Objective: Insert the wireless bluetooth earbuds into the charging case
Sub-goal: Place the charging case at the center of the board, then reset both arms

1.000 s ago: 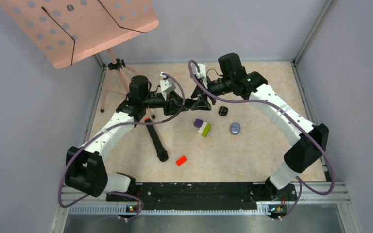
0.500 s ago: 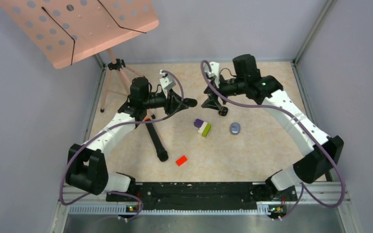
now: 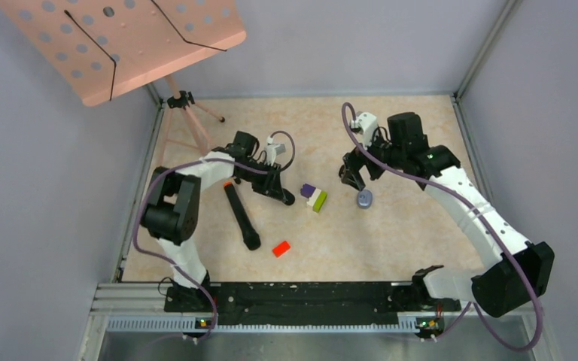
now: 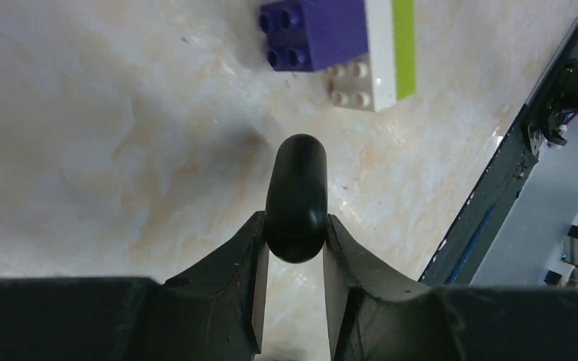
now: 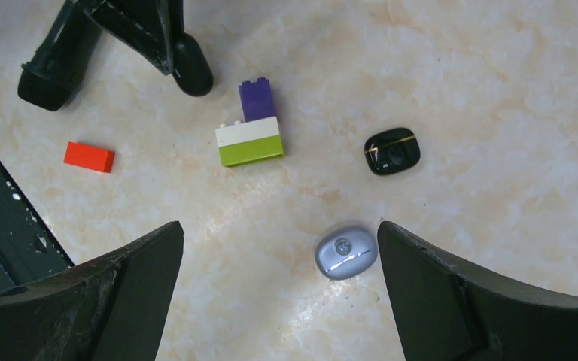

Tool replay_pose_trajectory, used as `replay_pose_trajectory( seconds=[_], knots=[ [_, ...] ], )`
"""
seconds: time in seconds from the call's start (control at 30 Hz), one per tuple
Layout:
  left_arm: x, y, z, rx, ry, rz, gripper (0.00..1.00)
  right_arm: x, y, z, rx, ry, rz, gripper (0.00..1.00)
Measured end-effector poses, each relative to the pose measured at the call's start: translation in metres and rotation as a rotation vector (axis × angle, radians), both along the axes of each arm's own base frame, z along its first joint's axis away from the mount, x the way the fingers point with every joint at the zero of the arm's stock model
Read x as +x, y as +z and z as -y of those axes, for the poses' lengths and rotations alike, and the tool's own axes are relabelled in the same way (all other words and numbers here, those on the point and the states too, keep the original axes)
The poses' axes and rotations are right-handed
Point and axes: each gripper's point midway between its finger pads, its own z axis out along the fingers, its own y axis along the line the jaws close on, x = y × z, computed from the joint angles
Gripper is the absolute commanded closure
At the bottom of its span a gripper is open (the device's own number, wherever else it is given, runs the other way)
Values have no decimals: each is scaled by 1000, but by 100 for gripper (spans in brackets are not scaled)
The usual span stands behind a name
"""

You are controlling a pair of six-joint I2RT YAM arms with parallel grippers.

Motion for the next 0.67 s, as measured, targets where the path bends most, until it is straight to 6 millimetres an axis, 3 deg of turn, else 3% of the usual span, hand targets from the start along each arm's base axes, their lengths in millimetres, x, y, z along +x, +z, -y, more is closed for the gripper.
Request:
replay_pose_trajectory(
  seconds=[0.1,0.13,0.17,0.2,0.23,0.3,0.5,0.67],
  knots=[
    [12,-19,-1,75,-12,-108,71,0,-11,6,-18,-39,-25,1],
    [14,-23,0,83,-14,-134,53,2,-11,8,-24,-54,-23,1],
    [13,-24,0,85,-17,-164,42,5,-10,10,-28,-68,-14,1],
    [12,-25,-1,98,-16,-171,20,8,-9,12,-31,-88,-5,1],
    [12,-28,-5,127,-9,-171,7,11,-8,13,-34,-108,4,1],
    [5,-25,-8,138,-5,-209,1,19,-6,21,-44,-181,18,1],
    [16,2,-33,275,31,-29,1,38,-6,52,-91,-442,35,1],
    [21,71,-44,226,104,290,1,54,4,76,-121,-603,109,1]
  ],
)
